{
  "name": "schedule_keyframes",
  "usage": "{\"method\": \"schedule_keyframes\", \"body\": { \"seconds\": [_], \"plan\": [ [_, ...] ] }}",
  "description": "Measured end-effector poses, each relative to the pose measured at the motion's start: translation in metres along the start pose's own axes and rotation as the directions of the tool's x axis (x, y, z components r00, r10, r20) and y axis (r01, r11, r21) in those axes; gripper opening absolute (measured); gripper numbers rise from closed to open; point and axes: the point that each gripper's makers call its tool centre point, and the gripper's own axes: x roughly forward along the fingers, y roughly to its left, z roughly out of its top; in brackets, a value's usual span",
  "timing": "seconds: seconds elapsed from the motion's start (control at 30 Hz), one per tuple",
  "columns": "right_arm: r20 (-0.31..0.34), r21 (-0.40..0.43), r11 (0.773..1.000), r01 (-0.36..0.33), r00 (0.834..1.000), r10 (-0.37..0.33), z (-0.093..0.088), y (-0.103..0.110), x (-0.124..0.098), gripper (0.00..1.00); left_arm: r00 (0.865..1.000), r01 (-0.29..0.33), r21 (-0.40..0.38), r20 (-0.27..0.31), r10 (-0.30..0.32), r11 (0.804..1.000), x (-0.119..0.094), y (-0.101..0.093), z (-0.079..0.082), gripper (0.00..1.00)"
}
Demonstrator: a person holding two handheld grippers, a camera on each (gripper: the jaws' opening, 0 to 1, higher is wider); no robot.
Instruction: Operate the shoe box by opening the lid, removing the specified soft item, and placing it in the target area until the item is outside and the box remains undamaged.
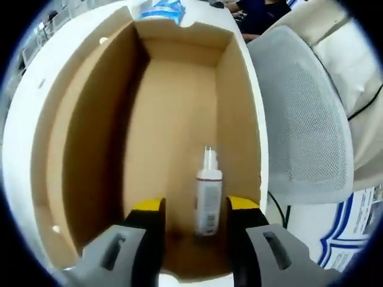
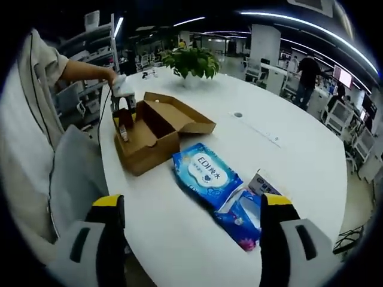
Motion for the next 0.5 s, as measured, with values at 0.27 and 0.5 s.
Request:
{"method": "schedule_keyframes", "body": {
  "seconds": [0.27, 0.5],
  "plan": [
    [-0.004, 0.014, 1.000, 0.019, 1.000, -0.019, -0.005, -0.002, -0.002, 0.87, 0.999, 0.031, 0.038, -0.023, -0.030, 0.999, 0.012, 0.002, -0.002, 0.39],
    [-0.020, 0.014, 0.999, 0.031, 0.999, -0.030, -0.014, -0.003, -0.002, 0.86, 1.000, 0.026, 0.063, -0.011, -0.025, 0.998, 0.020, 0.002, 0.002, 0.38]
  ]
}}
